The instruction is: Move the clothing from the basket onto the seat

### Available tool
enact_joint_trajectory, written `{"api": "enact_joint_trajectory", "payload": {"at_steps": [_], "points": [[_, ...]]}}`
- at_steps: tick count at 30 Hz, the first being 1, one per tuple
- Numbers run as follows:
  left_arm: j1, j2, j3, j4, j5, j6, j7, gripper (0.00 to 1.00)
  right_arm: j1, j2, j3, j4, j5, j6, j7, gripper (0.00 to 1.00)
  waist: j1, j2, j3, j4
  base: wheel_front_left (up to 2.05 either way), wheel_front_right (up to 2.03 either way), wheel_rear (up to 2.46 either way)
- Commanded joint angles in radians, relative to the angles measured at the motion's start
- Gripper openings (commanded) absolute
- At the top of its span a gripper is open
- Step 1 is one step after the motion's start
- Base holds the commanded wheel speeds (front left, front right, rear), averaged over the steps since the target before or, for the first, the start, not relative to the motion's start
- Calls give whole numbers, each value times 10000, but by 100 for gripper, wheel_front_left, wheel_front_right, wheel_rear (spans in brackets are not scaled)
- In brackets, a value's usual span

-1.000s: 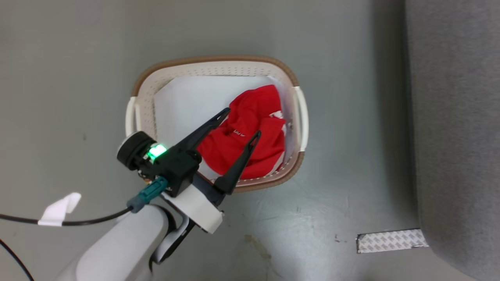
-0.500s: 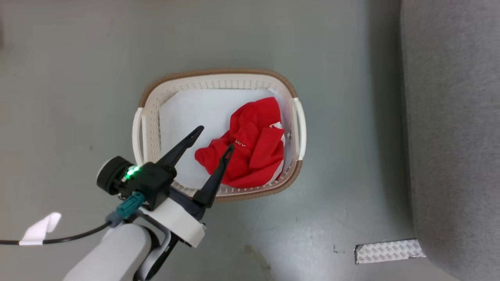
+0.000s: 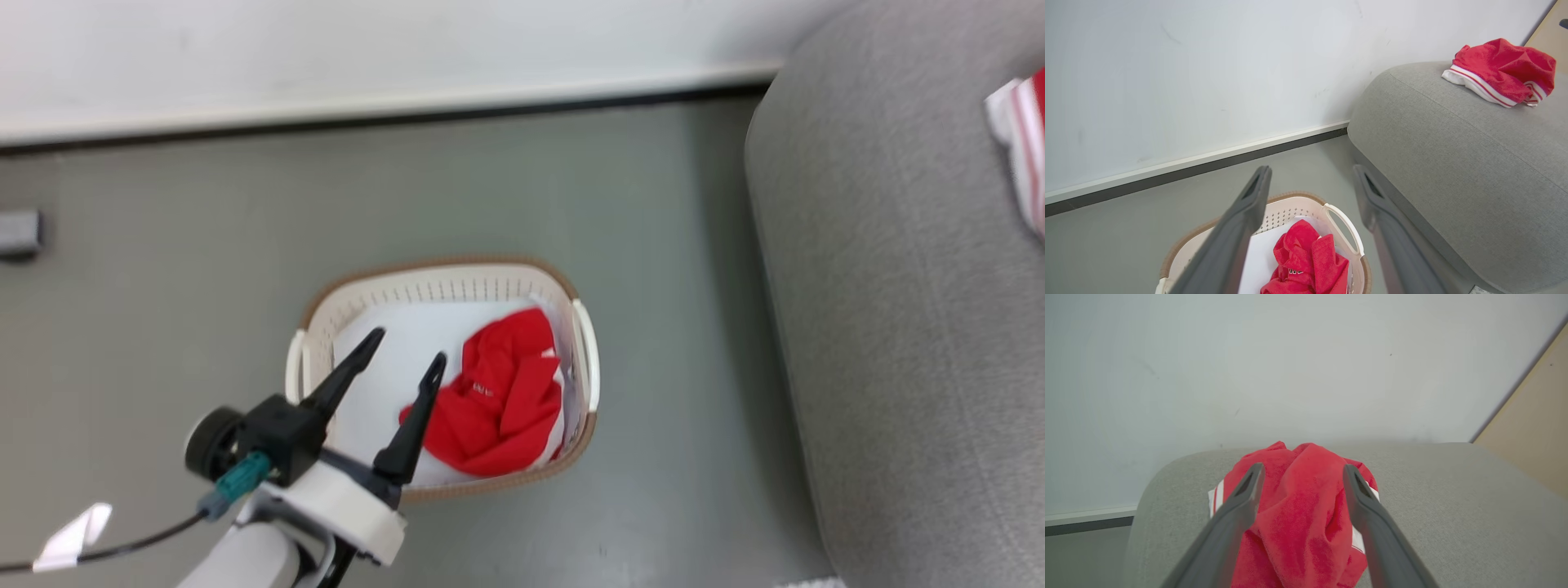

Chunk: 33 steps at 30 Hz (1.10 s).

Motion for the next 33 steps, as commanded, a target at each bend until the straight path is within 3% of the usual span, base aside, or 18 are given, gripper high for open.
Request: {"api": "enact_joint_trajectory", "payload": {"at_steps": [1, 8, 17, 22, 33], "points": [[273, 7, 86, 63, -61, 49, -72, 100, 455, 115, 152, -305, 218, -25, -45, 100, 2, 0, -778, -99, 0, 0, 0], [1318, -226, 873, 57, -129, 326, -145, 100, 3276, 812, 927, -3513, 1149, -25, -67, 100, 2, 0, -1872, 216, 0, 0, 0], [2819, -943, 2719, 24, 606, 246, -146, 100, 6151, 2093, 1869, -6282, 797, -25, -36, 100, 2, 0, -2905, 843, 0, 0, 0], [3653, -1482, 3825, 97, 1095, 62, -147, 100, 7152, 2545, 2665, -6383, 1003, -25, -336, 100, 2, 0, -3353, 1030, 0, 0, 0], [4942, -2680, 5352, 206, 2355, -907, -148, 100, 8255, 2885, 3331, -4823, 1367, -25, -942, 100, 2, 0, -4087, 1454, 0, 0, 0]]}}
